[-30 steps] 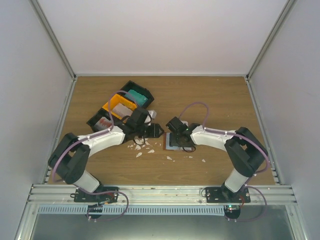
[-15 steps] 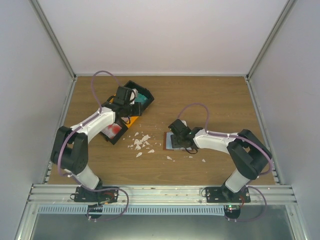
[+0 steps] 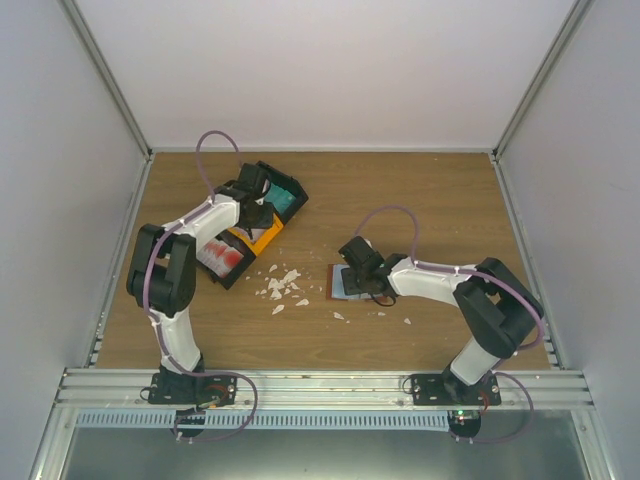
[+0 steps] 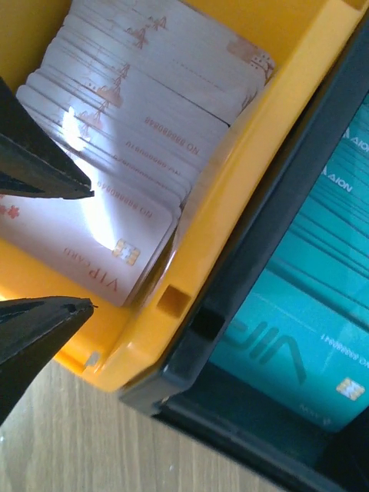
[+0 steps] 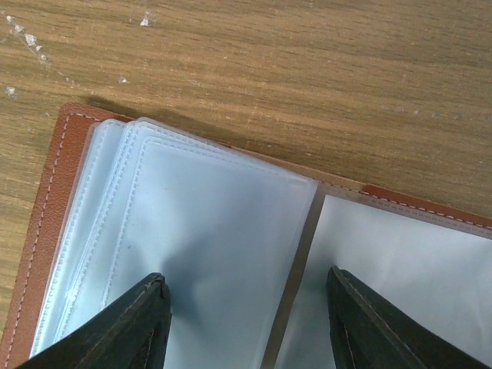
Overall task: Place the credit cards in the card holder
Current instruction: Pick up the credit card from the storage box.
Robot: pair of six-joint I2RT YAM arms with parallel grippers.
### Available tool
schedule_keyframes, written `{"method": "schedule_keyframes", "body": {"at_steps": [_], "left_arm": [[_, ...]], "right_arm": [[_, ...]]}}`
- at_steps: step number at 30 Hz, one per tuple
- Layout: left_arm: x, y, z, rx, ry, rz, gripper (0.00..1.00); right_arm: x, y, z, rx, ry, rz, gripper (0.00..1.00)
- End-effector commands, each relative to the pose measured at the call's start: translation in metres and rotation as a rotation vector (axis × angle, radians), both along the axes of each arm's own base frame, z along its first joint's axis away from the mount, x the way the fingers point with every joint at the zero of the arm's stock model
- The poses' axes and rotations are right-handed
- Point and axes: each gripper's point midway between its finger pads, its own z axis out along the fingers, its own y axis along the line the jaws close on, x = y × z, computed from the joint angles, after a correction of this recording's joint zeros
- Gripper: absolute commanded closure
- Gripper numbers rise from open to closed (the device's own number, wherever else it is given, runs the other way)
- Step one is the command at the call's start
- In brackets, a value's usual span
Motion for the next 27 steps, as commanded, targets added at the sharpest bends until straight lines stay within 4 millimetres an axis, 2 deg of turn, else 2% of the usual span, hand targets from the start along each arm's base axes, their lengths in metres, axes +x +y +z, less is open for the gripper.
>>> {"method": "schedule_keyframes", "body": {"at_steps": [1, 10, 16, 20, 27], "left_arm": [[0.008, 0.014, -0.005, 0.089, 0.02, -0.025, 0.61], [0.011, 0.015, -0.023, 0.141, 0.104, -0.159, 0.6], [0.019, 0.025, -0.033, 0.197, 0.136, -0.121, 0.62], [0.022, 0.028, -0.03, 0.227, 0.139, -0.118, 0.66], [0.01, 0.017, -0.034, 0.156, 0.178, -0.149, 0.77]], "right_arm": [[-0.045, -0.039, -0.053, -0.14, 0.206, 0.015, 0.43], [-0.048, -0.043, -0.059, -0.143, 0.231, 0.017, 0.45], [-0.045, -0.047, -0.059, -0.159, 0.232, 0.0, 0.46], [-0.044, -0.046, -0.059, -0.145, 0.235, -0.004, 0.46], [-0.042, -0.048, -0.058, -0.15, 0.229, -0.012, 0.46]]}}
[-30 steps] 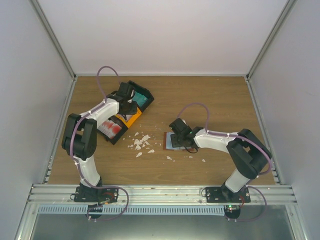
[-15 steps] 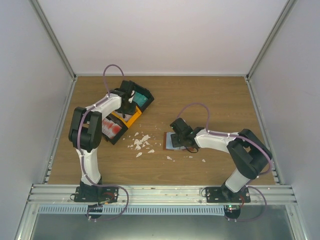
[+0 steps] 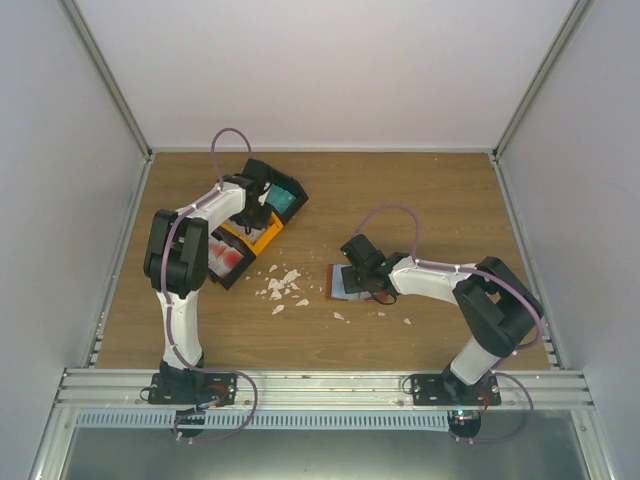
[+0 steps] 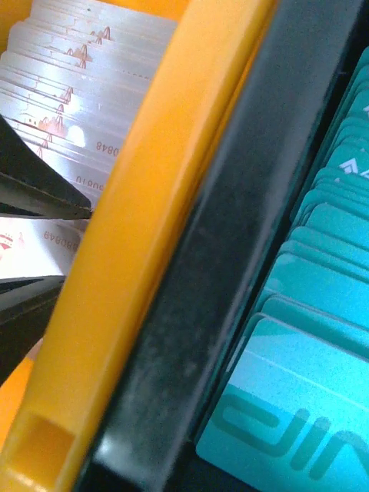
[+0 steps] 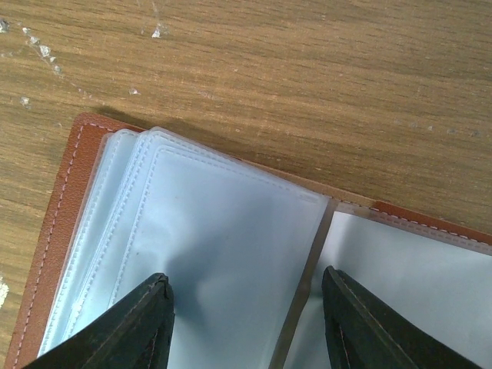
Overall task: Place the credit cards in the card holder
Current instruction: Pick up the credit card from the storage box.
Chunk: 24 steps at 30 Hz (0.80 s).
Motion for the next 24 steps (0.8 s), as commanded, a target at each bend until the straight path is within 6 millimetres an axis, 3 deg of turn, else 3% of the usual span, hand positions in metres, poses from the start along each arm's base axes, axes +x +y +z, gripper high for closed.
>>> {"method": "schedule_keyframes", "body": {"at_steps": [1, 11, 24], "left_arm": [[-0.006, -0.003, -0.001, -0.028, 0.031, -0.013, 0.78], [-0.01, 0.001, -0.011, 0.005, 0.053, 0.008, 0.71], [-0.029, -0.02, -0.005, -0.031, 0.079, -0.018, 0.85]], "right_arm": [[-0.045, -0.051, -0.056, -0.186, 0.214, -0.029, 0.46], [-0.043, -0.05, -0.053, -0.176, 0.2, -0.039, 0.46], [-0.04, -0.05, -0.05, -0.176, 0.19, -0.051, 0.46]]}}
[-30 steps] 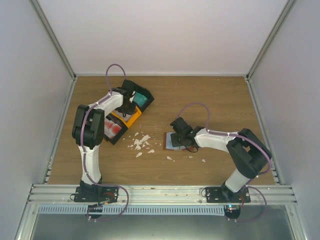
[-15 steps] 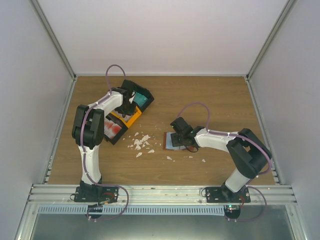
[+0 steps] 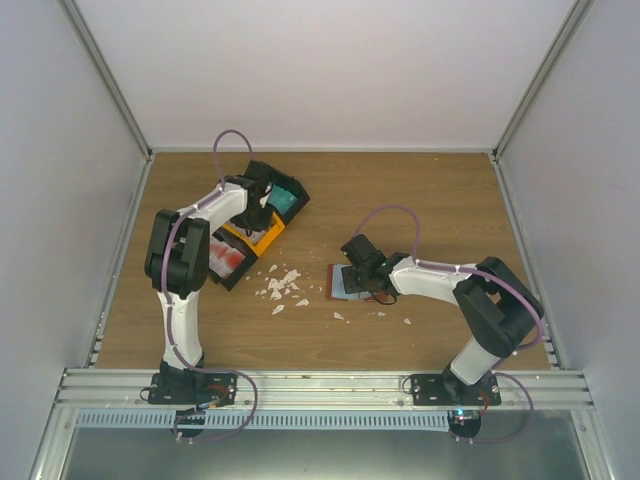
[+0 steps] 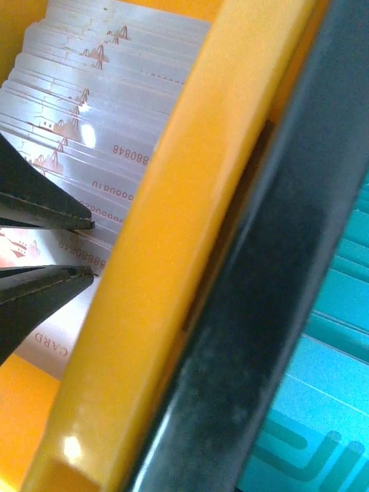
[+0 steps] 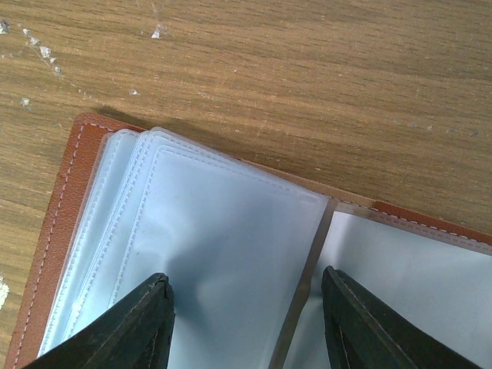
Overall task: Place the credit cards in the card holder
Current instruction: Pick up the credit card from the storage box.
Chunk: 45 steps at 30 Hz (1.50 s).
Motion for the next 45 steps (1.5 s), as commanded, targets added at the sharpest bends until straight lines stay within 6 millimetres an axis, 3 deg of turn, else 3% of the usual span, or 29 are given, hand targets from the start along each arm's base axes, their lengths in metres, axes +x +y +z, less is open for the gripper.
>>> {"method": "schedule_keyframes", "body": {"at_steps": [1, 21, 29, 40, 45], "left_arm": [[-0.021, -0.019, -0.001, -0.035, 0.047, -0.025, 0.86], [-0.049, -0.05, 0.033, -0.131, 0.045, -0.068, 0.86], [-0.063, -0.054, 0.032, -0.151, 0.054, -0.063, 0.86], [-0.074, -0.077, 0.038, -0.245, 0.061, -0.105, 0.85], [-0.073, -0.076, 0.036, -0.236, 0.058, -0.101, 0.76]], "right_arm": [[-0.041, -0.049, -0.051, -0.173, 0.198, -0.049, 0.46], [-0.043, -0.05, -0.055, -0.178, 0.203, -0.054, 0.46], [-0.044, -0.049, -0.057, -0.169, 0.208, -0.055, 0.46], [-0.041, -0.047, -0.054, -0.167, 0.202, -0.047, 0.45], [-0.039, -0.046, -0.054, -0.165, 0.197, -0.045, 0.45]]}}
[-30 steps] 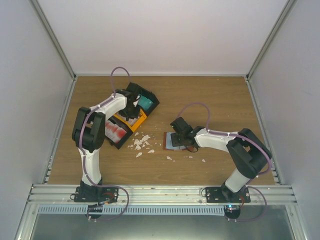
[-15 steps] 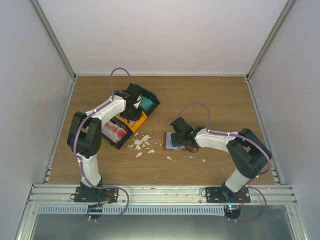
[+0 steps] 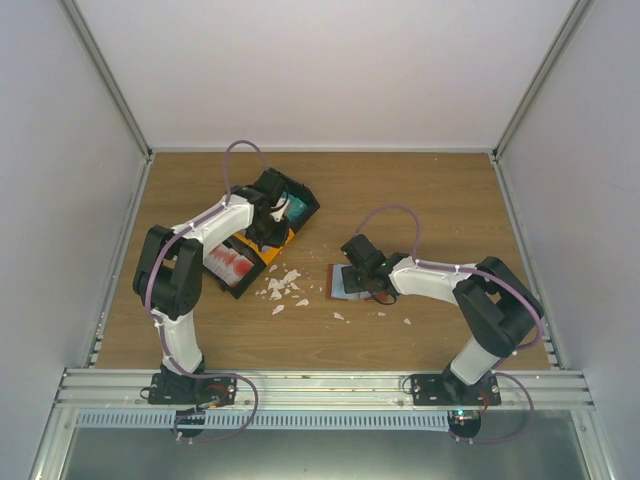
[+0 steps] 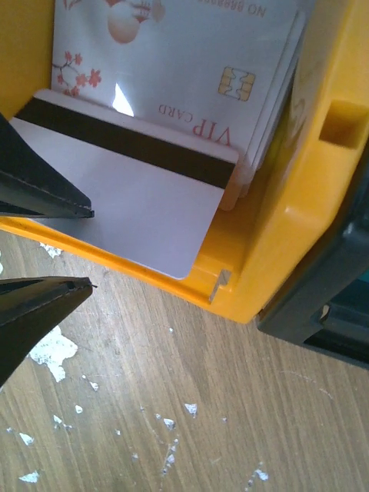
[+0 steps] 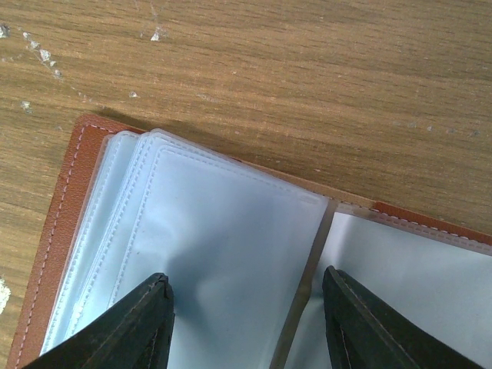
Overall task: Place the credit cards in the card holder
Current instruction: Pick up the credit card from the storage box.
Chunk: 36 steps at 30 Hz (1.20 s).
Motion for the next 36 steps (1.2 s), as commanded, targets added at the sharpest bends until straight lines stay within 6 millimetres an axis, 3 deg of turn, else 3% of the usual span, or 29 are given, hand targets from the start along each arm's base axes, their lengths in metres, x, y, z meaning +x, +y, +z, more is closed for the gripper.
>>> {"method": "schedule_keyframes", "body": {"at_steps": [1, 10, 16, 20, 28, 36], "left_arm": [[-0.002, -0.009, 0.01, -0.038, -0.022, -0.013, 0.74], [0.009, -0.006, 0.007, 0.015, -0.048, -0.023, 0.58], [0.011, 0.008, -0.009, 0.098, -0.043, 0.003, 0.58], [0.014, 0.009, -0.008, 0.107, -0.059, 0.013, 0.71], [0.028, 0.016, 0.028, 0.122, -0.199, 0.027, 0.99], [0.03, 0.026, 0.055, 0.158, -0.259, 0.052, 1.0]], "right_arm": [[-0.04, -0.046, -0.053, -0.168, 0.198, -0.038, 0.45], [-0.04, -0.044, -0.055, -0.164, 0.202, -0.037, 0.45], [-0.039, -0.044, -0.057, -0.166, 0.205, -0.038, 0.45], [-0.041, -0.045, -0.059, -0.168, 0.211, -0.039, 0.45], [-0.038, -0.047, -0.056, -0.171, 0.193, -0.056, 0.45], [-0.032, -0.042, -0.04, -0.136, 0.157, -0.072, 0.44]]}}
